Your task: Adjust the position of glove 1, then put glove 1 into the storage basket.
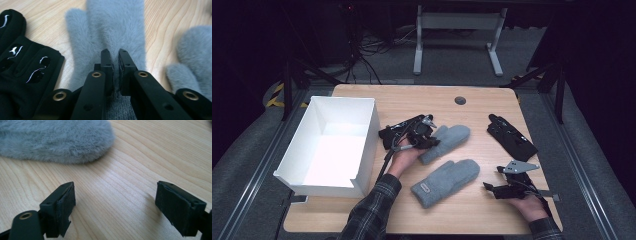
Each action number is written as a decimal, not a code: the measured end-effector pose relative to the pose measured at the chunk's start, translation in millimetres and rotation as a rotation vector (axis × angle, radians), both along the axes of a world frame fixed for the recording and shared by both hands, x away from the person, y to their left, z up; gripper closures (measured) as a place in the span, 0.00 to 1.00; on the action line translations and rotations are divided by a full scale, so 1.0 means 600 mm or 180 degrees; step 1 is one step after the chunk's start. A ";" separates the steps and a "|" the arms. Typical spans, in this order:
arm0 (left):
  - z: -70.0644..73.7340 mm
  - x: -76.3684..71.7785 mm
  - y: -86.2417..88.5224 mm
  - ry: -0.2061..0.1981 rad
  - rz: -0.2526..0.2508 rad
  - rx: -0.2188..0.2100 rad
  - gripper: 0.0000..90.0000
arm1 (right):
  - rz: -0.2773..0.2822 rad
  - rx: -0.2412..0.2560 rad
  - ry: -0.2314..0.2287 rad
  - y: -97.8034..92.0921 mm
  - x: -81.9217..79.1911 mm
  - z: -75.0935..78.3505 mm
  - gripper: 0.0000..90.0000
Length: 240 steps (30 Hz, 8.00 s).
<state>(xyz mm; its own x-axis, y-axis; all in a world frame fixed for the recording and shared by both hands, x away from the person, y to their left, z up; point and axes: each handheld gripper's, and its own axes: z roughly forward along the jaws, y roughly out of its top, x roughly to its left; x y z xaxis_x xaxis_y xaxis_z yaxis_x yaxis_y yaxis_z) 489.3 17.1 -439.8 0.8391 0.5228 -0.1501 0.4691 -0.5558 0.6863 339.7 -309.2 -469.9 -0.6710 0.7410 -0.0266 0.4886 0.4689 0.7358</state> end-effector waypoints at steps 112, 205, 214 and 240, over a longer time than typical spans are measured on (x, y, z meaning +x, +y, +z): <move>-0.022 -0.160 -0.051 0.0512 -0.0589 0.0194 0.17 | 0.0029 -0.0008 0.0010 -0.004 0.000 0.000 0.16; 0.218 -0.133 0.109 0.0265 0.0005 -0.0312 0.68 | 0.0056 -0.0008 0.0011 -0.005 0.000 0.000 0.16; 0.245 -0.133 0.154 0.0163 0.0155 -0.0295 0.68 | 0.0056 -0.0009 0.0011 -0.005 0.000 0.000 0.16; 0.298 -0.141 0.297 0.0016 0.0633 -0.0431 0.69 | 0.0056 -0.0009 0.0011 -0.005 0.000 0.000 0.16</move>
